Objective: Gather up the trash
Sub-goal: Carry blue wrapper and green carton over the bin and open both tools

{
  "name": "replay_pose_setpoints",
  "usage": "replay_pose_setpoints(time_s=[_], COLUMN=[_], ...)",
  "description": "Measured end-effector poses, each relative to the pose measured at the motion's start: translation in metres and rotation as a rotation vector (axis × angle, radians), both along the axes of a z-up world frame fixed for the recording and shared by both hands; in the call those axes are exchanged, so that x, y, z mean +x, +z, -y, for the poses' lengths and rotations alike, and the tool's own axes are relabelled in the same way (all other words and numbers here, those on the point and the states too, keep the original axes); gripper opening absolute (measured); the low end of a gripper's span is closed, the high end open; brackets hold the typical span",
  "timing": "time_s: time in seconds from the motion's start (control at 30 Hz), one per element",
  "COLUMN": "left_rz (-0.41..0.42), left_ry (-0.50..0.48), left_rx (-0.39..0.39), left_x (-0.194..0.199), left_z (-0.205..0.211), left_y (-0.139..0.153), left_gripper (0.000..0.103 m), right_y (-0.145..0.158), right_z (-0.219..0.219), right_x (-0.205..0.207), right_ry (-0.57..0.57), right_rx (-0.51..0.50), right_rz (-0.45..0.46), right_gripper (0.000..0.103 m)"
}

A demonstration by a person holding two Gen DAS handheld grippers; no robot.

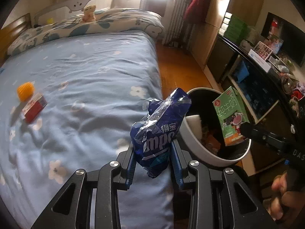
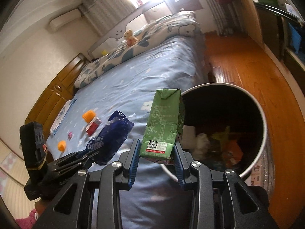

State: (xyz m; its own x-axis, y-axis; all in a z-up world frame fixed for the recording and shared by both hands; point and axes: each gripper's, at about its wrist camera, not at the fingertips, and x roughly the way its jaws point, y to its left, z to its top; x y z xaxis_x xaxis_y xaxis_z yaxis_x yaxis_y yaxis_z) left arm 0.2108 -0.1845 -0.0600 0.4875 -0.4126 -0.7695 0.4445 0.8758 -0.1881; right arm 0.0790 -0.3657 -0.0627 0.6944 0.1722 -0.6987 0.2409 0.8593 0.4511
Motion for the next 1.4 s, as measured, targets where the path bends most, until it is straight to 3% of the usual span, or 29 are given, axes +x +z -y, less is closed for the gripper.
replay_pose_setpoints(time_s=[0.47,1.4], left_rz=[-0.006,-0.006], left_ry=[-0.054,-0.113], left_rx=[0.025,0.062], left_x=[0.01,0.024], left_z=[0.041,0.073], left_y=[-0.007,-0.02], left_gripper=[0.033,0.033], right_y=[-0.004,-0.011], right_z=[0.021,0.047], right_x=[-0.008,-0.012], right_ry=[-0.037,-0.072], right_rx=[-0.009,-0.007], right_rz=[-0.019,-0.039], right_gripper=[0.034,0.034])
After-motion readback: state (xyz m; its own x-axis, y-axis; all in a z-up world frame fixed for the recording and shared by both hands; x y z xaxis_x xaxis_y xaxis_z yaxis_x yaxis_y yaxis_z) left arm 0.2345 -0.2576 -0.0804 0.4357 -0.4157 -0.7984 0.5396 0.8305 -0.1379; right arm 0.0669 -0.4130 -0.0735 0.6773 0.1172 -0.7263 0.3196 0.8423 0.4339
